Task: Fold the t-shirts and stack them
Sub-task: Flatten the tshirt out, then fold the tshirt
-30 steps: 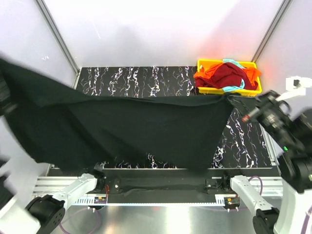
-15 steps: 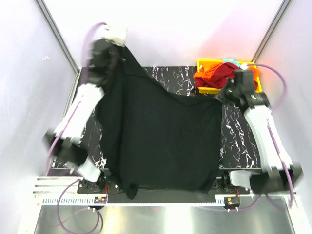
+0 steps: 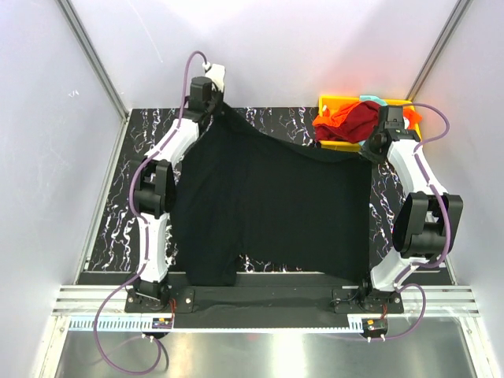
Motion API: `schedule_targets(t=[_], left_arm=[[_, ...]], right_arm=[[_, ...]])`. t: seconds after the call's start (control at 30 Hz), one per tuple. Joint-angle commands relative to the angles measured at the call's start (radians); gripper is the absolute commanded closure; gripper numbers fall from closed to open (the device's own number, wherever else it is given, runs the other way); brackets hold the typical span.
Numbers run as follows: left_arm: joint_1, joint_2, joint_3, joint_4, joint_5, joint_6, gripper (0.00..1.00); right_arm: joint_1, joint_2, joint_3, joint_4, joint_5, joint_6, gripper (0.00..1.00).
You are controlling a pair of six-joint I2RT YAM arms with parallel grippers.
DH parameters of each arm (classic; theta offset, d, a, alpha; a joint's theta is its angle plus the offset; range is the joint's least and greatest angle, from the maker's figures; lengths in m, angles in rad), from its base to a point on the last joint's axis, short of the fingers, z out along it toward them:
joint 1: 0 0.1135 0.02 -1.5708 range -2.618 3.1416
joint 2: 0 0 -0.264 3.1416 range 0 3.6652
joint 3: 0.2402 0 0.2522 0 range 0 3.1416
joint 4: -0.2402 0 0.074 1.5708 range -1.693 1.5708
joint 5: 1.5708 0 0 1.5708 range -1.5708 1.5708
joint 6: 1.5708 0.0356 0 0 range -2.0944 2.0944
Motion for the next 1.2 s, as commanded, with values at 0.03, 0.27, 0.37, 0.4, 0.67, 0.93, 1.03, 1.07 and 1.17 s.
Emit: schedule_targets(t=[0.03,0.27,0.37,0.4,0.67,0.93,1.03,1.07,1.17], left_arm=[[0.029,-0.079,0.047,0.112,0.059,-0.070,1.00],[0.040,-0.182,-0.076,0.077,0.044,-0.131,1.00],[0.041,-0.217,-0.110,0.022,0.068,-0.144,1.00],[0.043,-0.225,-0.120,-0.015,0.070,-0.151,1.00],[0.052,-0.331,-0.228,-0.133,0.131,-0.266,1.00],[0.069,-0.470,-0.373,-0.268,0.160,-0.377,1.00],[0.077,-0.535,-0.441,-0.316,0.163,-0.420,1.00],[0.078,-0.547,-0.478,-0.331,0.166,-0.433,1.00],[0.081,-0.593,-0.534,-0.348,0.183,-0.434,1.00]], right_arm=[[0.008,-0.010,0.048,0.045,-0.008,-0.017,1.00],[0.007,0.009,0.025,0.038,-0.031,-0.008,1.00],[0.007,0.020,0.039,0.009,-0.046,-0.011,1.00],[0.005,0.023,0.044,-0.011,-0.050,-0.013,1.00],[-0.028,0.033,0.033,-0.067,-0.024,-0.020,1.00],[-0.084,0.042,0.050,-0.108,-0.115,-0.056,1.00],[-0.084,0.036,0.030,-0.119,-0.151,-0.056,1.00],[-0.084,0.029,0.018,-0.120,-0.158,-0.062,1.00],[-0.084,0.022,-0.001,-0.134,-0.172,-0.071,1.00]])
